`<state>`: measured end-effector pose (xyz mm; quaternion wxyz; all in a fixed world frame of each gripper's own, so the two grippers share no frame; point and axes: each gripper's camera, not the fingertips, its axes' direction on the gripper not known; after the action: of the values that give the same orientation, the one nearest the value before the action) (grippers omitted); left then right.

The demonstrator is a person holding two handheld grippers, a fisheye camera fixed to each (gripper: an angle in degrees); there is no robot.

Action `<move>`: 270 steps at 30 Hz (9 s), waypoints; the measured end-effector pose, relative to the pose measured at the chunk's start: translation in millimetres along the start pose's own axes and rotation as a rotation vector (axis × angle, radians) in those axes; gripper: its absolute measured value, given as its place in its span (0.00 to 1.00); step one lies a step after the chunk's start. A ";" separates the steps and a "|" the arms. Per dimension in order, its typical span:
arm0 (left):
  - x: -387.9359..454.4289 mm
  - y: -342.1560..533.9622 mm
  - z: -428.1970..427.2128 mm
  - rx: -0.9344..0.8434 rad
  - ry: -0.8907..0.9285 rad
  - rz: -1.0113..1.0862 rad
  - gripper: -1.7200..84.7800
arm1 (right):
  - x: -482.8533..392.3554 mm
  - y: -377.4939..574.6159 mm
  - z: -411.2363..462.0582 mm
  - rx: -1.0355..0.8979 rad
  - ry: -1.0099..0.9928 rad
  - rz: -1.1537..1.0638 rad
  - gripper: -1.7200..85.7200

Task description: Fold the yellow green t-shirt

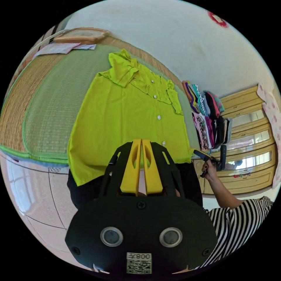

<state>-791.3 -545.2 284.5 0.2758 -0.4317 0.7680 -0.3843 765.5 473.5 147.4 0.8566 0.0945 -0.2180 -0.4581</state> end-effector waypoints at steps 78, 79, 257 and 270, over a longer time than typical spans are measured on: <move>-142.3 284.2 -274.6 0.080 0.300 -0.192 0.03 | 194.4 130.5 -154.3 0.059 -0.712 0.141 0.02; -142.5 291.4 -277.7 0.080 0.306 -0.186 0.03 | 194.0 137.0 -158.6 0.061 -0.715 0.134 0.02; -109.7 -289.2 -161.6 0.170 0.327 -0.439 0.05 | 220.3 -233.3 -330.7 0.090 -0.912 0.474 0.02; -100.8 -303.7 -145.7 0.176 0.154 -0.425 0.05 | 215.5 -229.0 -359.4 0.108 -0.836 0.424 0.02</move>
<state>-716.4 -506.5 625.9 0.1657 -0.5274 0.6423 -0.5309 865.1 153.1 -192.5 0.7640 -0.1002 -0.5822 -0.2597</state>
